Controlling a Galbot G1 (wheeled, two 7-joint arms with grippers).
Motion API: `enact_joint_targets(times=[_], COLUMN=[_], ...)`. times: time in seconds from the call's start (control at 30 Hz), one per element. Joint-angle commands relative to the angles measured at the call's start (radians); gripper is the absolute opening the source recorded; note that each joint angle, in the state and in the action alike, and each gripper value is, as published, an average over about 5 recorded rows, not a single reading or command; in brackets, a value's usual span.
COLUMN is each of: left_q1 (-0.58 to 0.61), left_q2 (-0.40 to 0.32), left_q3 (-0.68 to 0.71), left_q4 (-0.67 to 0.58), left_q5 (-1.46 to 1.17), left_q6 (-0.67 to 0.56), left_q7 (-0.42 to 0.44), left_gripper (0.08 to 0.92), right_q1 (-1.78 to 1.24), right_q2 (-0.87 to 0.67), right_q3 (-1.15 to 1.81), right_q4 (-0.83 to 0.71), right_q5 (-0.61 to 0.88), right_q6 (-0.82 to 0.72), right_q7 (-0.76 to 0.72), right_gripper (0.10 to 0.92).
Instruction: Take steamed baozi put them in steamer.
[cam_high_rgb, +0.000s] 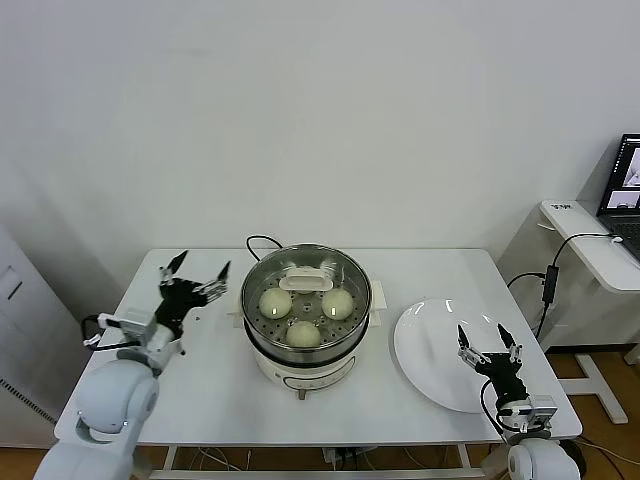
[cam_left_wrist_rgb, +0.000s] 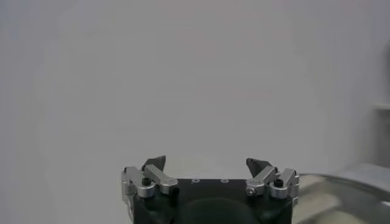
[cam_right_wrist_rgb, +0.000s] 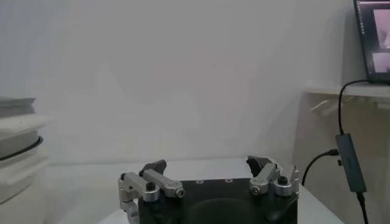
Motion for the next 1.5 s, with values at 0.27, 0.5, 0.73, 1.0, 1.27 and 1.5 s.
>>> enact_joint_targets(times=[0.27, 0.5, 0.73, 1.0, 1.27, 1.5], left_q1=[0.053, 0.07, 0.081, 0.078, 0.075, 0.071], left_q2=[-0.004, -0.021, -0.029, -0.028, -0.03, -0.028], left_q3=[-0.077, -0.052, -0.031, -0.035, -0.032, -0.034], left_q4=[0.276, 0.276, 0.271, 0.274, 0.273, 0.277], left_q5=[-0.035, -0.035, -0.036, -0.05, -0.053, -0.057], left_q6=[-0.124, -0.148, -0.149, -0.14, -0.132, -0.128], left_q7=[-0.041, -0.027, -0.014, -0.012, -0.01, -0.009], left_gripper=[0.823, 0.823, 0.823, 0.823, 0.823, 0.823], right_q1=[-0.003, -0.007, -0.008, -0.002, 0.009, 0.012], right_q2=[0.01, 0.017, 0.028, 0.031, 0.031, 0.027], right_q3=[-0.012, -0.014, -0.006, -0.01, -0.017, -0.025], right_q4=[0.022, 0.016, 0.02, 0.016, 0.01, 0.006], right_q5=[-0.02, -0.038, -0.073, -0.083, -0.091, -0.09], right_q6=[-0.032, -0.035, -0.047, -0.054, -0.051, -0.046], right_q7=[0.02, 0.02, 0.024, 0.025, 0.037, 0.037], right_gripper=[0.823, 0.823, 0.823, 0.823, 0.823, 0.823])
